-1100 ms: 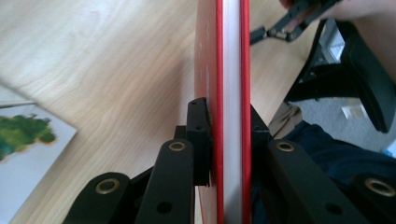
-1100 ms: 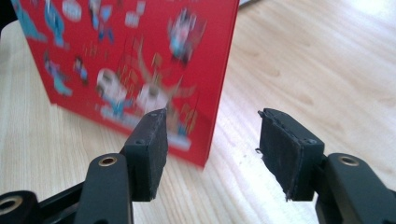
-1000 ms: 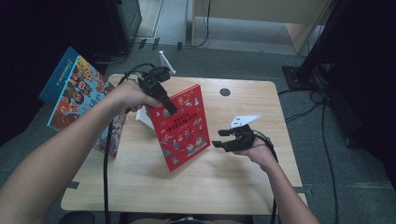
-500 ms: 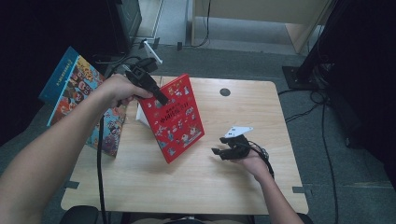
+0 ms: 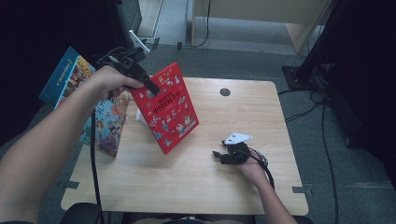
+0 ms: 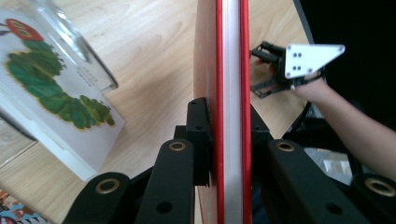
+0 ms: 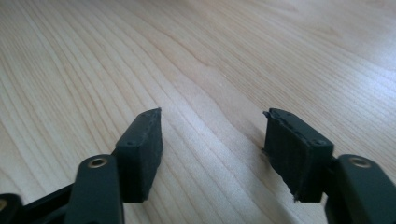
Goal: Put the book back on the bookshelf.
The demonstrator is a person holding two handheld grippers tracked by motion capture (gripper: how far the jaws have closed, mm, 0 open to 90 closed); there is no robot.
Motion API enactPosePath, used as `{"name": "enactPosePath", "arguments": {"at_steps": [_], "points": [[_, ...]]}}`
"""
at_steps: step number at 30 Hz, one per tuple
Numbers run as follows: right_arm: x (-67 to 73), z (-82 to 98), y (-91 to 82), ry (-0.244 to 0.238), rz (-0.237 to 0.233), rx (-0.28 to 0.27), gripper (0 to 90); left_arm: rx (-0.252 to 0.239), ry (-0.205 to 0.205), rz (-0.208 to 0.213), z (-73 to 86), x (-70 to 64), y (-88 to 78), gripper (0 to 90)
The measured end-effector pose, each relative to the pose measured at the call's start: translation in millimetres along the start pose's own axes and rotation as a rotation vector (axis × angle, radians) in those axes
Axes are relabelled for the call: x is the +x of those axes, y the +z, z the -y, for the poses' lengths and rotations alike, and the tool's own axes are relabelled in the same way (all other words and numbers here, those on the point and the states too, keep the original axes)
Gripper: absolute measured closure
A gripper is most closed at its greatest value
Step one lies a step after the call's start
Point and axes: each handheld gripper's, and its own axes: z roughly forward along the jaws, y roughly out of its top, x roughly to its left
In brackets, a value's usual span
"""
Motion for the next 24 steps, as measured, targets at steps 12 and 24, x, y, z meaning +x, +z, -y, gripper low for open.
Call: {"name": "enactPosePath", "arguments": {"at_steps": [12, 24], "points": [[2.1, 1.8, 1.0, 0.034, 0.029, -0.009, 30.0, -0.07, -0.041, 0.0, -4.7, 3.5, -39.2, 79.3], [4.9, 2.2, 0.5, 0.058, 0.054, -0.008, 28.7, -0.154, -0.094, 0.0, 12.9, 16.6, -83.9, 79.3]]}}
